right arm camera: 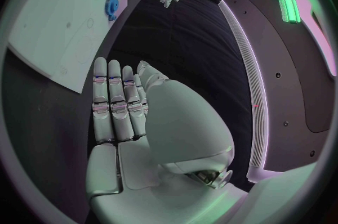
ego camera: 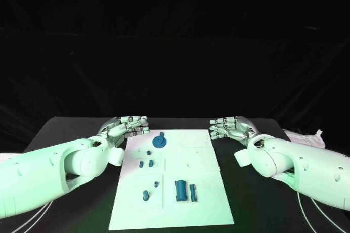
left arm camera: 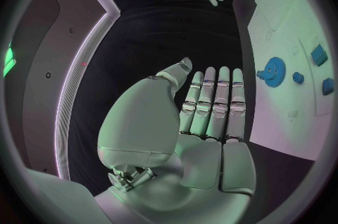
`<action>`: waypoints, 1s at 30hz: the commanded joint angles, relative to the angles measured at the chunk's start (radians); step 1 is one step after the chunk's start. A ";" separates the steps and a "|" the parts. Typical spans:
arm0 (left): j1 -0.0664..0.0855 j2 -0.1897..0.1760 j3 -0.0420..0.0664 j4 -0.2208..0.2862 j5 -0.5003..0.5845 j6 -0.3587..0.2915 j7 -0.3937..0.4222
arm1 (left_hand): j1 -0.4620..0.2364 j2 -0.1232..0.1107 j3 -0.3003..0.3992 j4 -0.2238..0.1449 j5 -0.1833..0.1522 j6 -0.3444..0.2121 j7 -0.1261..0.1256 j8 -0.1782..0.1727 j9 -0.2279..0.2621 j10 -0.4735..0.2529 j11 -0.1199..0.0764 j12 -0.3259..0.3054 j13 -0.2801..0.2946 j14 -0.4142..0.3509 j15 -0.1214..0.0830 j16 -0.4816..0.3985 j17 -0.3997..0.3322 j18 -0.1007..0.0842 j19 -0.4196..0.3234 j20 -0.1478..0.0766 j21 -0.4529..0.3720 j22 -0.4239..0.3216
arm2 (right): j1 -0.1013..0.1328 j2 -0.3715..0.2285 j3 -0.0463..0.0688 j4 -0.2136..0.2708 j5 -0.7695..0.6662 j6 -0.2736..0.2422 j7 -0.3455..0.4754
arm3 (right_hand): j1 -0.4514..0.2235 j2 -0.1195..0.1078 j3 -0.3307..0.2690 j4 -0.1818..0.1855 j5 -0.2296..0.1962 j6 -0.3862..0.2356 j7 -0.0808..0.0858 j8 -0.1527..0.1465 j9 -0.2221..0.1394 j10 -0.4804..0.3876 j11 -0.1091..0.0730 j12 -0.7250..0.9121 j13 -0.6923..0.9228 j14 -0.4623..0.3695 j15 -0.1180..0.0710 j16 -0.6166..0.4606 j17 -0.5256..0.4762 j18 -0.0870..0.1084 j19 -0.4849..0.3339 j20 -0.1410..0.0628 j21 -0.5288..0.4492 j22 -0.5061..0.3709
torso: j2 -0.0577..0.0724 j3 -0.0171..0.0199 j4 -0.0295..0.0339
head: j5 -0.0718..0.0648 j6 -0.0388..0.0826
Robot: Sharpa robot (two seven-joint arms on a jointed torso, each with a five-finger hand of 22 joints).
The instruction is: Assemble the parts on the task board
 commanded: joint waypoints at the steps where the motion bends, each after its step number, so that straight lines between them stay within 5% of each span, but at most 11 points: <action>1: -0.004 0.014 0.001 -0.015 0.030 -0.040 0.063 | 0.003 0.011 -0.007 -0.002 0.007 0.009 0.001 -0.008 -0.001 0.010 -0.002 -0.018 -0.001 0.021 0.000 -0.026 -0.016 0.011 0.014 0.001 0.000 -0.024 | 0.000 0.009 0.001 -0.015 0.053 0.063 0.076 | -0.014 -0.006 0.020 -0.007 -0.004 0.006 0.001 0.000 -0.015 0.011 0.003 -0.004 -0.039 0.030 -0.004 -0.013 -0.029 0.006 0.032 -0.005 -0.025 -0.027 | -0.009 0.0011 0.0063 | 0.004 0.015; 2: -0.002 0.005 0.000 -0.007 0.003 -0.006 0.007 | -0.403 0.092 -0.112 -0.018 -0.051 -0.293 -0.057 -0.080 -0.066 -0.319 -0.050 -0.103 -0.063 -0.280 -0.042 -0.072 -0.053 -0.052 -0.249 -0.077 -0.064 -0.108 | 0.000 0.004 0.000 -0.007 0.009 0.006 0.010 | -0.469 0.033 -0.060 -0.045 -0.041 -0.283 -0.057 -0.064 -0.059 -0.324 -0.039 -0.067 -0.062 -0.328 -0.098 -0.089 -0.079 -0.053 -0.283 -0.061 -0.094 -0.089 | -0.001 0.0003 0.0007 | 0.001 0.003; 7: -0.009 0.012 0.005 0.000 -0.001 -0.037 0.016 | -0.550 0.092 -0.156 -0.018 -0.051 -0.396 -0.077 -0.080 -0.066 -0.432 -0.067 -0.103 -0.063 -0.379 -0.057 -0.100 -0.073 -0.055 -0.335 -0.105 -0.064 -0.149 | -0.003 0.006 -0.001 0.008 0.030 -0.025 0.028 | -0.642 0.033 -0.079 -0.063 -0.058 -0.384 -0.077 -0.064 -0.081 -0.439 -0.055 -0.067 -0.085 -0.446 -0.098 -0.089 -0.109 -0.065 -0.383 -0.084 -0.129 -0.123 | -0.017 0.0090 0.0070 | 0.000 0.007; 11: -0.026 0.028 0.016 0.016 -0.012 -0.107 0.037 | -0.677 0.092 -0.190 -0.018 -0.051 -0.489 -0.096 -0.080 -0.066 -0.534 -0.082 -0.103 -0.063 -0.471 -0.071 -0.118 -0.087 -0.074 -0.415 -0.130 -0.064 -0.178 | -0.009 0.011 -0.003 0.042 0.078 -0.094 0.069 | -0.790 0.033 -0.103 -0.143 -0.137 -0.475 -0.095 -0.064 -0.096 -0.544 -0.068 -0.067 -0.156 -0.557 -0.098 -0.089 -0.128 -0.078 -0.480 -0.102 -0.154 -0.146 | -0.052 0.0286 0.0213 | -0.003 0.015; 12: -0.032 0.032 0.020 0.021 -0.016 -0.128 0.044 | -0.705 0.092 -0.198 -0.018 -0.051 -0.509 -0.100 -0.080 -0.066 -0.556 -0.085 -0.103 -0.063 -0.491 -0.141 -0.121 -0.158 -0.076 -0.432 -0.135 -0.064 -0.185 | -0.011 0.012 -0.004 0.053 0.093 -0.116 0.082 | -0.822 0.033 -0.110 -0.143 -0.137 -0.494 -0.099 -0.064 -0.100 -0.567 -0.139 -0.067 -0.156 -0.581 -0.098 -0.089 -0.132 -0.081 -0.501 -0.107 -0.159 -0.151 | -0.061 0.0340 0.0253 | -0.004 0.017; 14: -0.043 0.043 0.028 0.031 -0.024 -0.176 0.059 | -0.754 0.092 -0.212 -0.018 -0.051 -0.545 -0.107 -0.080 -0.066 -0.595 -0.161 -0.103 -0.063 -0.527 -0.141 -0.128 -0.158 -0.078 -0.464 -0.144 -0.064 -0.196 | -0.015 0.016 -0.005 0.076 0.126 -0.164 0.110 | -0.869 0.033 -0.117 -0.143 -0.137 -0.524 -0.105 -0.064 -0.105 -0.600 -0.139 -0.067 -0.156 -0.617 -0.098 -0.089 -0.139 -0.081 -0.532 -0.112 -0.167 -0.159 | -0.077 0.0427 0.0316 | -0.005 0.021; 17: -0.064 0.063 0.042 0.051 -0.037 -0.263 0.086 | -0.816 0.092 -0.228 -0.018 -0.051 -0.591 -0.116 -0.080 -0.066 -0.644 -0.161 -0.103 -0.063 -0.571 -0.141 -0.136 -0.158 -0.087 -0.502 -0.156 -0.064 -0.210 | -0.022 0.021 -0.008 0.116 0.182 -0.245 0.158 | -0.948 0.033 -0.130 -0.143 -0.137 -0.572 -0.115 -0.064 -0.177 -0.656 -0.139 -0.067 -0.156 -0.676 -0.098 -0.089 -0.149 -0.092 -0.584 -0.122 -0.180 -0.171 | -0.093 0.0517 0.0381 | -0.006 0.025; 18: -0.072 0.070 0.047 0.058 -0.042 -0.294 0.095 | -0.837 0.092 -0.234 -0.018 -0.051 -0.606 -0.119 -0.080 -0.066 -0.661 -0.161 -0.103 -0.063 -0.586 -0.141 -0.139 -0.158 -0.086 -0.515 -0.160 -0.064 -0.215 | -0.024 0.023 -0.009 0.128 0.198 -0.269 0.172 | -0.972 0.033 -0.134 -0.143 -0.137 -0.587 -0.118 -0.064 -0.177 -0.673 -0.139 -0.067 -0.156 -0.694 -0.098 -0.089 -0.152 -0.092 -0.599 -0.125 -0.184 -0.174 | -0.096 0.0536 0.0395 | -0.006 0.026; 19: -0.082 0.079 0.054 0.067 -0.049 -0.336 0.108 | -0.870 0.092 -0.243 -0.018 -0.051 -0.630 -0.193 -0.080 -0.066 -0.688 -0.161 -0.103 -0.063 -0.610 -0.141 -0.209 -0.158 -0.095 -0.536 -0.167 -0.064 -0.223 | -0.027 0.025 -0.010 0.144 0.221 -0.302 0.191 | -1.003 0.033 -0.139 -0.143 -0.137 -0.606 -0.190 -0.064 -0.177 -0.695 -0.139 -0.067 -0.156 -0.717 -0.098 -0.089 -0.156 -0.098 -0.620 -0.199 -0.189 -0.179 | -0.099 0.0553 0.0408 | -0.006 0.026; 25: -0.112 0.107 0.074 0.095 -0.069 -0.460 0.146 | -0.970 0.092 -0.270 -0.018 -0.051 -0.703 -0.193 -0.080 -0.066 -0.768 -0.161 -0.103 -0.063 -0.682 -0.141 -0.209 -0.158 -0.174 -0.599 -0.186 -0.064 -0.246 | -0.035 0.030 -0.013 0.186 0.280 -0.388 0.242 | -1.122 0.033 -0.154 -0.143 -0.137 -0.680 -0.190 -0.064 -0.177 -0.781 -0.139 -0.067 -0.156 -0.807 -0.098 -0.089 -0.227 -0.178 -0.698 -0.199 -0.210 -0.265 | -0.100 0.0558 0.0411 | -0.006 0.027; 30: -0.124 0.119 0.082 0.106 -0.077 -0.510 0.161 | -1.044 0.092 -0.290 -0.018 -0.051 -0.757 -0.193 -0.080 -0.066 -0.826 -0.161 -0.103 -0.063 -0.736 -0.141 -0.209 -0.158 -0.174 -0.644 -0.259 -0.064 -0.263 | -0.036 0.031 -0.013 0.194 0.291 -0.404 0.252 | -1.206 0.033 -0.224 -0.143 -0.137 -0.731 -0.190 -0.064 -0.177 -0.841 -0.139 -0.067 -0.156 -0.870 -0.098 -0.089 -0.227 -0.178 -0.753 -0.199 -0.282 -0.265 | -0.100 0.0558 0.0411 | -0.006 0.027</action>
